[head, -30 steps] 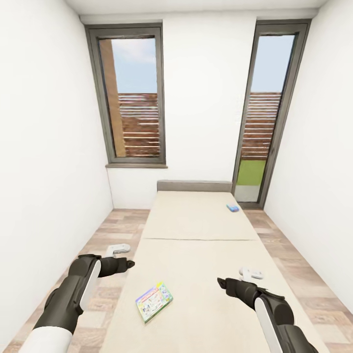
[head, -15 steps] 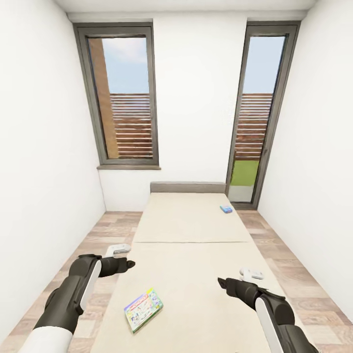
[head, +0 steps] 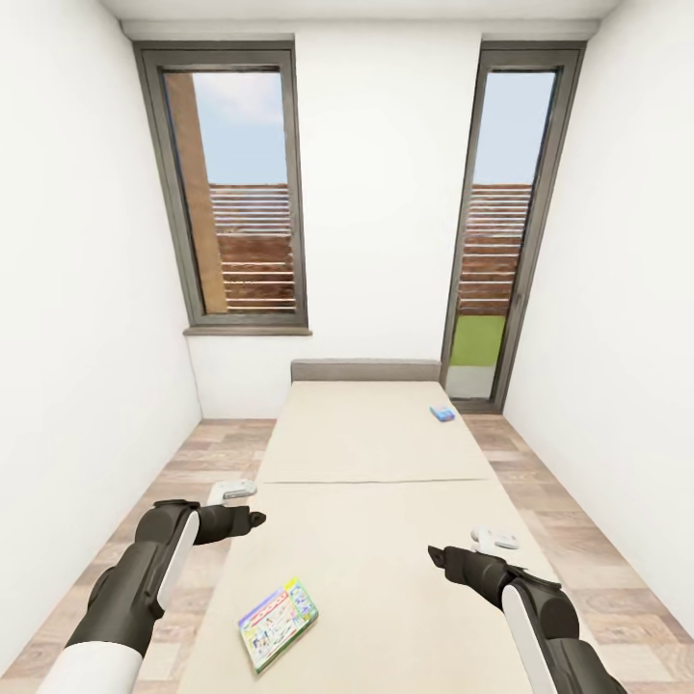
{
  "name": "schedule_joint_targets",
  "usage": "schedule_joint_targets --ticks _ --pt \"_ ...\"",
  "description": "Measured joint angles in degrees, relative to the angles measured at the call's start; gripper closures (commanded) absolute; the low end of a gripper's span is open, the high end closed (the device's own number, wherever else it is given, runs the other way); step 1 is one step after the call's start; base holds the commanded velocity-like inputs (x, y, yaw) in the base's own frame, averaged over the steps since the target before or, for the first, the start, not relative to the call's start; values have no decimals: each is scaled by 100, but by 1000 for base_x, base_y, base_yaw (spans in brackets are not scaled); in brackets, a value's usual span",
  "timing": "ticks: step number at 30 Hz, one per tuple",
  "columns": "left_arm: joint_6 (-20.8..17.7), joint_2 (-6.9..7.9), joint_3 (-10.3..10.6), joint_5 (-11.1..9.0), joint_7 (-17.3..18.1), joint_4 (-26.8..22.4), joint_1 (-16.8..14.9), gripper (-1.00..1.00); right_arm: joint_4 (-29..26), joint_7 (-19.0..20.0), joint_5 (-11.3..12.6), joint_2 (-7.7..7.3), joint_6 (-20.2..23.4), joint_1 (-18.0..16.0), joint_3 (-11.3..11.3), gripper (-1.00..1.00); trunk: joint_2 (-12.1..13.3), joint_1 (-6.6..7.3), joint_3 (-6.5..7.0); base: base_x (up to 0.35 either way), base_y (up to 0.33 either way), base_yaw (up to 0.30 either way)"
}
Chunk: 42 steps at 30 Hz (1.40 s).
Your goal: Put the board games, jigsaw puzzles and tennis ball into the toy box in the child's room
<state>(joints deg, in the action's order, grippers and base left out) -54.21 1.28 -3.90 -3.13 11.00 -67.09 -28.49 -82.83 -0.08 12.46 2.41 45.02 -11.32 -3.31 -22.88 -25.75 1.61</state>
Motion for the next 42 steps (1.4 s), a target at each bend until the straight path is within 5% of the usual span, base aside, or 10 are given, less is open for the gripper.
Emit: schedule_joint_targets --ticks 42 --pt "13 -5 15 0 0 -22 3 -100 11 0 -30 3 0 0 0 -100 0 0 -2 101 7 0"
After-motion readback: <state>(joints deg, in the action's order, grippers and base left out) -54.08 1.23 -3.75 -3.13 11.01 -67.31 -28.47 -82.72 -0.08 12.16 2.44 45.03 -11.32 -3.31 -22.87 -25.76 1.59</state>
